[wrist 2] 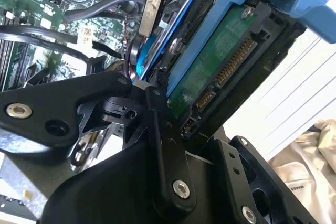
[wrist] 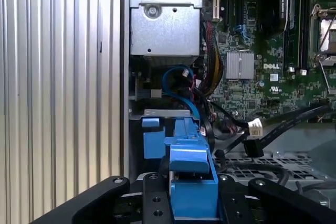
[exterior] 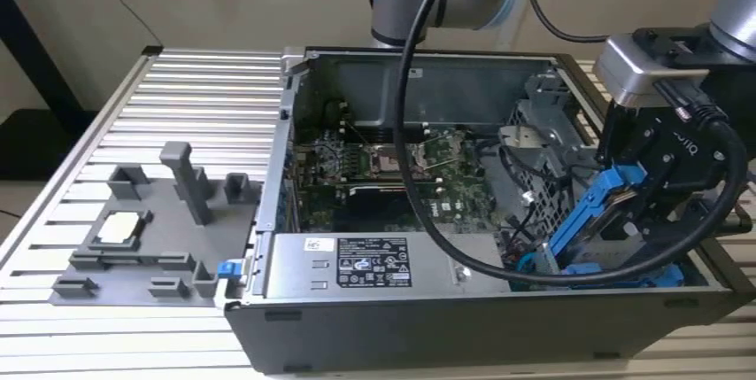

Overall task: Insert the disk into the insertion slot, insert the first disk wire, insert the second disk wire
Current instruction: 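Insert the disk into the insertion slot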

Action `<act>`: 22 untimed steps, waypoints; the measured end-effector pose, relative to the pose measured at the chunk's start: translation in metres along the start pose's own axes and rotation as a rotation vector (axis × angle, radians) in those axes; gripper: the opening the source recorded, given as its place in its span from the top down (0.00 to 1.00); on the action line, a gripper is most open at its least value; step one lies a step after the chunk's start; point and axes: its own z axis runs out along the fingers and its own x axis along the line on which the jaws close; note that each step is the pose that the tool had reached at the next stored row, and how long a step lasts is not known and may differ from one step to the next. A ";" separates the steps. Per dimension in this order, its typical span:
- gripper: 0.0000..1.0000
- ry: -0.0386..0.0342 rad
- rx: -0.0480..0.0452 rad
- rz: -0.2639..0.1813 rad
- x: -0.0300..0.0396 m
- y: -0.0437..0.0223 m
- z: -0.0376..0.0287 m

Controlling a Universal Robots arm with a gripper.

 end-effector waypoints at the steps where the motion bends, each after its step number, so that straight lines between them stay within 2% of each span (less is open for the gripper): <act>1: 0.67 0.0001 0.0000 0.000 0.0000 0.0000 0.0013; 4: 0.67 0.0000 0.0000 0.000 0.0000 -0.0001 0.0042; 10: 0.67 -0.0031 0.0000 0.000 0.0001 -0.0001 0.0043; 13: 0.66 -0.0047 0.0000 0.000 0.0001 -0.0001 0.0043; 14: 0.59 -0.0052 0.0001 0.000 0.0001 -0.0001 0.0043; 17: 0.59 -0.0064 0.0000 0.000 0.0001 -0.0001 0.0042; 19: 0.59 -0.0062 0.0000 0.000 0.0001 0.0000 0.0004; 22: 0.59 -0.0059 0.0000 0.000 -0.0002 0.0004 -0.0121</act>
